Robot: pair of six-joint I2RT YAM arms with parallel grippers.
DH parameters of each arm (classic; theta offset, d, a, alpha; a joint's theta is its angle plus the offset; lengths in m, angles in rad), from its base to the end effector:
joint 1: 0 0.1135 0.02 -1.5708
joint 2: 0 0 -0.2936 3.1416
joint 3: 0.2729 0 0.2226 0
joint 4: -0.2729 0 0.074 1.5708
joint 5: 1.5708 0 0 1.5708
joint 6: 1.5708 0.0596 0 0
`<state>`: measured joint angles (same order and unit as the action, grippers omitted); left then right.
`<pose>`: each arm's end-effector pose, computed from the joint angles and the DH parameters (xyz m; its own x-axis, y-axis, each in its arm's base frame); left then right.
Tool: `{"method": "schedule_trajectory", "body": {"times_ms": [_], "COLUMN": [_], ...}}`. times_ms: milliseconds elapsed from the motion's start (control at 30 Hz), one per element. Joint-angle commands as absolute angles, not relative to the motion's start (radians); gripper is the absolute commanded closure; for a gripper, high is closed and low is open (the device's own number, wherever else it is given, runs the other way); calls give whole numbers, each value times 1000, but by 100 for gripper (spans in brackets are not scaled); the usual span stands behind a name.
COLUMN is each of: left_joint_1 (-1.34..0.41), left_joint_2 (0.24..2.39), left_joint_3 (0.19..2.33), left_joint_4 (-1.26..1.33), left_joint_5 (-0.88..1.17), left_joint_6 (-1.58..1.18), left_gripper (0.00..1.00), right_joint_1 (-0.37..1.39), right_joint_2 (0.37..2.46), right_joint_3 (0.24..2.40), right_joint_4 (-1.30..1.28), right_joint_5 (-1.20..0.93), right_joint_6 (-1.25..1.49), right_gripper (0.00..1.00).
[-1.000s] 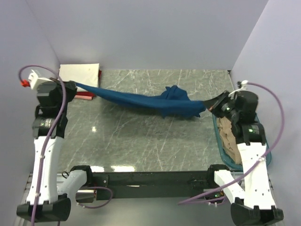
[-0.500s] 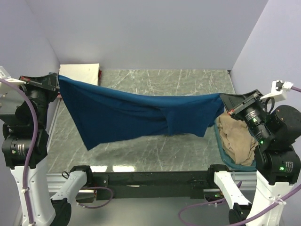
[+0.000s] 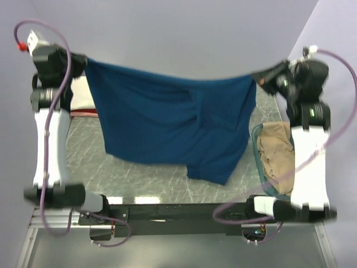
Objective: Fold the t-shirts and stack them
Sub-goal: Flatten the tshirt out
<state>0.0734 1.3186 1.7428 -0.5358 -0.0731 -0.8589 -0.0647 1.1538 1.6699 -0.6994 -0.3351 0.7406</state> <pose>0.2490 0.0227 0.5259 0.0376 -0.7544 -0.6554 -0.1791 0.6401 -0.7471 0.1869 0.0075 0.5162 -0.3108 0.6587 -0.6853 -0.0704 0.7030 0.7077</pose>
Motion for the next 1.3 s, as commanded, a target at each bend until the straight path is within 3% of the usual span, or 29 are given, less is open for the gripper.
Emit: {"method": "schedule_trajectory", "body": {"times_ms": [0, 167, 267, 433, 567, 733, 967, 1267], "left_joint_1": [147, 222, 244, 250, 249, 249, 250, 249], "left_joint_2": [1455, 1707, 1729, 1614, 1439, 1290, 1209, 1059], "left_joint_3": [1953, 2268, 2310, 1954, 1511, 1114, 672, 483], "left_joint_4": [-388, -425, -396, -293, -218, -163, -126, -164], "left_joint_5": [30, 164, 213, 247, 258, 233, 166, 65], "left_joint_6": [-880, -913, -923, -910, -919, -934, -959, -942], "left_gripper": [100, 100, 100, 100, 100, 100, 99, 100], "right_joint_1": [-86, -87, -91, -92, -100, -100, -101, -106], "right_joint_2": [1330, 1580, 1574, 1422, 1298, 1265, 1342, 1362], "right_joint_3": [1865, 2282, 2251, 1841, 1420, 1026, 759, 693], "right_joint_4": [-508, -569, -543, -385, -347, -307, -235, -290], "right_joint_5": [-380, -397, -406, -420, -423, -408, -327, -206], "right_joint_6": [808, 844, 859, 856, 839, 792, 736, 657], "right_gripper": [100, 100, 100, 100, 100, 100, 100, 100]}}
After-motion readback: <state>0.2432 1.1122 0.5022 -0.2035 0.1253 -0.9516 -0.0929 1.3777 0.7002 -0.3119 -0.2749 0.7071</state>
